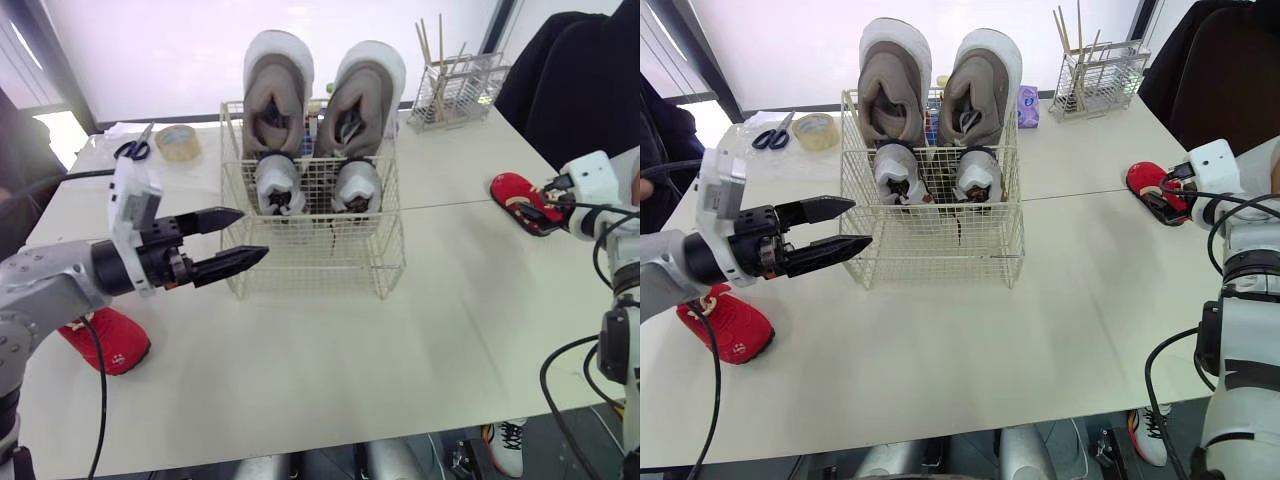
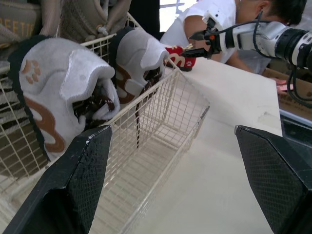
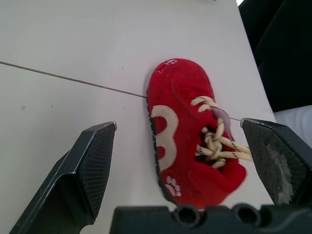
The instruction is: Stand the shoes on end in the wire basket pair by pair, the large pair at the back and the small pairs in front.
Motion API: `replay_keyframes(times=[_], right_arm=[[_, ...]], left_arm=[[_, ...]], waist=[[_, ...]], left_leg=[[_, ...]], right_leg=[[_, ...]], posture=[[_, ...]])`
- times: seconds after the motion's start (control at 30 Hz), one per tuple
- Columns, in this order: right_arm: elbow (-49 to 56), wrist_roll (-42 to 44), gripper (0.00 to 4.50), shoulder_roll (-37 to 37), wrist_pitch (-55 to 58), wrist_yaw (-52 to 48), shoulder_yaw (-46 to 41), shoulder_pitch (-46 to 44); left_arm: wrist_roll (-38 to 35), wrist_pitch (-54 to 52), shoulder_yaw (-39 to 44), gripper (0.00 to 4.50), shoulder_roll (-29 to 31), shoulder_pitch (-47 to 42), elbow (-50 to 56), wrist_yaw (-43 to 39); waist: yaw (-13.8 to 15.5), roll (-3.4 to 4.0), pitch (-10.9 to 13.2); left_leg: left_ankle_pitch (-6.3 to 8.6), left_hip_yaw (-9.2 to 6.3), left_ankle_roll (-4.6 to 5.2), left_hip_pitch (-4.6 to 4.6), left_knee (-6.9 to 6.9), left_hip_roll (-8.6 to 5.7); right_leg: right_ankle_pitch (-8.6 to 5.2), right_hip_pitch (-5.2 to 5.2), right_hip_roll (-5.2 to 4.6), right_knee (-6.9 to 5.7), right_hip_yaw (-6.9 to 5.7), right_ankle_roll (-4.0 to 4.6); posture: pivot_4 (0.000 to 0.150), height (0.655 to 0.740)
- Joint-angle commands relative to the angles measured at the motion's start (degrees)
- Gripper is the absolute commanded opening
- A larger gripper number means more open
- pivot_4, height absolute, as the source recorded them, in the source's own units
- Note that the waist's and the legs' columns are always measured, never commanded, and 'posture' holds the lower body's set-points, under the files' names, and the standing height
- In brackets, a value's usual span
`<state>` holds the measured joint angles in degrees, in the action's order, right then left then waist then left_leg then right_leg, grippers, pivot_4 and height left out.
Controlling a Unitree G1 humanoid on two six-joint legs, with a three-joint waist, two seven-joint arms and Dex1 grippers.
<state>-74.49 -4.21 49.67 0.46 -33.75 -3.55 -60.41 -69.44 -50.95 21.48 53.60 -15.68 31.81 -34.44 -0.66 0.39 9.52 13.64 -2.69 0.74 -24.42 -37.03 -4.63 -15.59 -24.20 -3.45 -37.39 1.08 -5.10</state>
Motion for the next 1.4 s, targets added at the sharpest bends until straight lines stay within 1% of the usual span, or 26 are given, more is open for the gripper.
replay_keyframes(times=[0.03,0.33,0.43,0.73,1.27,1.33,1.4], right_arm=[[-0.28,-1.25,4.50,0.16,0.17,3.26,-0.09,-1.92],[-0.37,-0.35,4.50,2.02,1.01,5.86,-2.57,-2.37],[-0.92,0.78,4.50,2.23,3.43,7.58,-4.47,-1.74],[-1.64,3.50,4.50,-0.43,8.10,9.49,-8.46,-2.01],[-2.79,3.33,4.50,-3.33,8.90,13.55,-10.57,-1.11],[-2.82,3.17,3.96,-3.79,8.81,13.79,-10.71,-1.19],[-2.83,3.04,3.29,-4.22,8.71,13.95,-10.80,-1.30]], left_arm=[[-1.02,0.69,2.39,4.16,-0.07,0.35,2.49,2.35],[-0.65,1.20,2.19,4.16,-0.17,1.06,3.91,5.04],[-0.31,1.58,1.23,4.16,-0.61,0.38,3.92,5.82],[0.04,1.49,0.73,4.16,-0.80,-0.62,4.09,7.16],[-2.05,0.81,4.19,4.16,0.86,1.23,6.38,11.45],[-2.34,0.82,4.62,4.23,1.14,1.49,6.57,11.87],[-2.52,0.83,4.91,4.23,1.37,1.65,6.71,12.26]], waist=[[-0.01,0.00,0.00],[-0.15,0.00,0.00],[-0.12,0.00,0.00],[-0.27,0.00,0.00],[-0.19,0.00,0.00],[-0.20,0.00,0.00],[-0.21,0.00,0.00]], left_leg=[[0.00,0.00,0.00,0.00,0.00,0.00],[0.00,0.01,-0.01,0.01,0.00,0.00],[0.00,0.01,0.00,0.02,-0.02,0.00],[-0.01,0.03,0.01,0.03,-0.04,0.00],[-0.01,0.06,0.01,0.04,-0.07,0.01],[-0.01,0.06,0.01,0.04,-0.07,0.01],[-0.01,0.07,0.01,0.04,-0.07,0.01]], right_leg=[[0.00,0.00,0.00,0.00,0.00,0.00],[0.00,-0.01,0.01,-0.05,0.00,0.00],[0.00,0.01,0.02,-0.06,0.00,0.00],[0.00,0.02,0.02,-0.09,0.00,0.00],[0.00,0.03,0.03,-0.12,0.02,-0.01],[0.00,0.03,0.03,-0.12,0.03,-0.01],[0.00,0.03,0.03,-0.13,0.03,-0.01]], posture=[[0.150,0.7400],[0.150,0.7400],[0.150,0.7400],[0.150,0.7400],[0.150,0.7400],[0.150,0.7400],[0.150,0.7400]])
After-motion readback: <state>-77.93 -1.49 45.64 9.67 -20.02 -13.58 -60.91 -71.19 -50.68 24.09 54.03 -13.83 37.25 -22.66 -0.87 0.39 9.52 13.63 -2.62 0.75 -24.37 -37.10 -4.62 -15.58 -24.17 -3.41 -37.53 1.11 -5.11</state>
